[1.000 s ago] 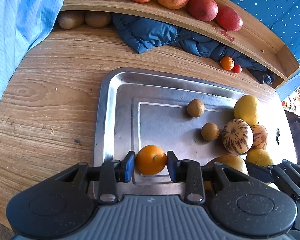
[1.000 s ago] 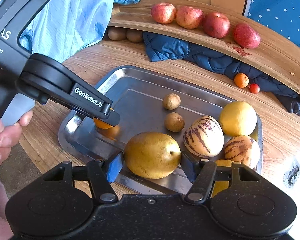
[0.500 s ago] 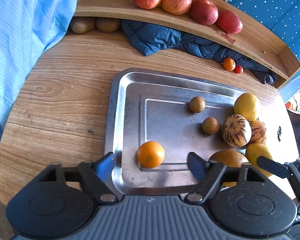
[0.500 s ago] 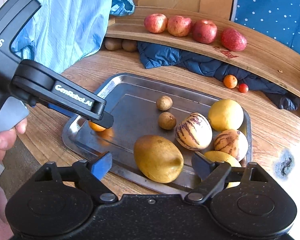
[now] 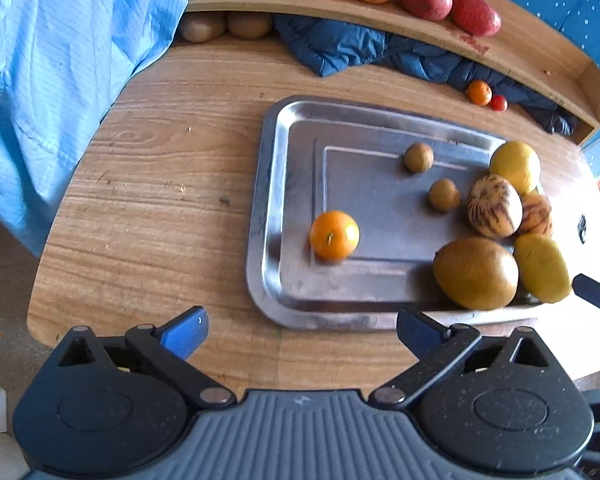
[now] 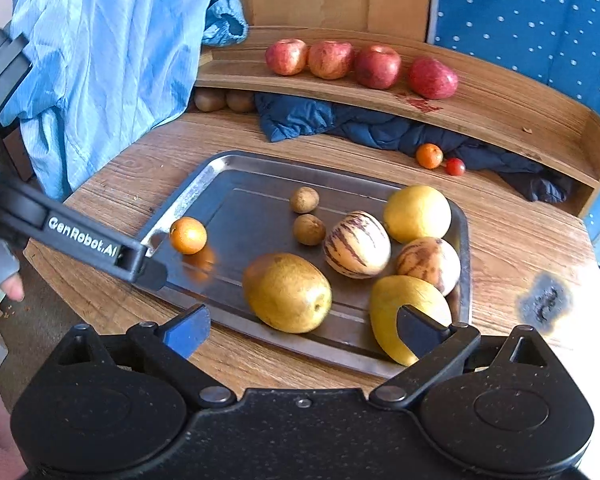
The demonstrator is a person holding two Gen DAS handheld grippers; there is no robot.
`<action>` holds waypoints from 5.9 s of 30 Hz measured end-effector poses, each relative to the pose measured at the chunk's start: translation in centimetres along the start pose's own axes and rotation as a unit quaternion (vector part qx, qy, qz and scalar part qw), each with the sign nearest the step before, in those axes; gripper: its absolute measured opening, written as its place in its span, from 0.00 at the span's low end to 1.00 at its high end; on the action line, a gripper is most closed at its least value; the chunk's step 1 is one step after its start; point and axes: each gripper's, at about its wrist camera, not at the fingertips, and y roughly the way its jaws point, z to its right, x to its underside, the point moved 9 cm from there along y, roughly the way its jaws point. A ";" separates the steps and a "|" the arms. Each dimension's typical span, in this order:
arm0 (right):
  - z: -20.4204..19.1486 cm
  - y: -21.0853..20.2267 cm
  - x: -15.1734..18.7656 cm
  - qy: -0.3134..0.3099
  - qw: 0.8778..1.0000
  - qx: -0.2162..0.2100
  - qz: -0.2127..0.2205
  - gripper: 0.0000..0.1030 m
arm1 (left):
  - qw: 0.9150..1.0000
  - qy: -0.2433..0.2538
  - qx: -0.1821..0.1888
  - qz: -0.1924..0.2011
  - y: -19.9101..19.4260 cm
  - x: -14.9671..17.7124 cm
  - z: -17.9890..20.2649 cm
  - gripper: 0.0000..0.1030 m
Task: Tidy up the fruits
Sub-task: 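Lower the mandarin and pear onto the tray and open both tools, then reach the left tool to a second mandarin while the right tool reaches a cherry tomato, then close the left tool on the mandarin while the right tool grips the cherry tomato, then lower the mandarin and cherry tomato onto the tray and open both tools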
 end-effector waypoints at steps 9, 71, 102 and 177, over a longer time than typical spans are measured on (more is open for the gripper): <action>2.8 -0.6 0.4 0.047 0.999 0.019 -0.004 0.99 | 0.999 0.040 -0.009 0.008 -0.8 -0.7 2.0 0.99; 19.8 16.6 -12.1 0.041 0.992 0.118 0.003 0.80 | 0.982 0.103 0.157 0.008 14.5 -22.8 18.7 0.91; 18.7 19.1 -12.3 0.025 0.997 0.076 0.007 0.26 | 0.978 0.105 0.179 0.032 14.6 -23.8 19.9 0.47; 5.3 12.7 -9.6 -0.100 0.992 -0.072 0.016 0.27 | 0.992 -0.078 0.082 0.053 7.3 -13.8 4.2 0.34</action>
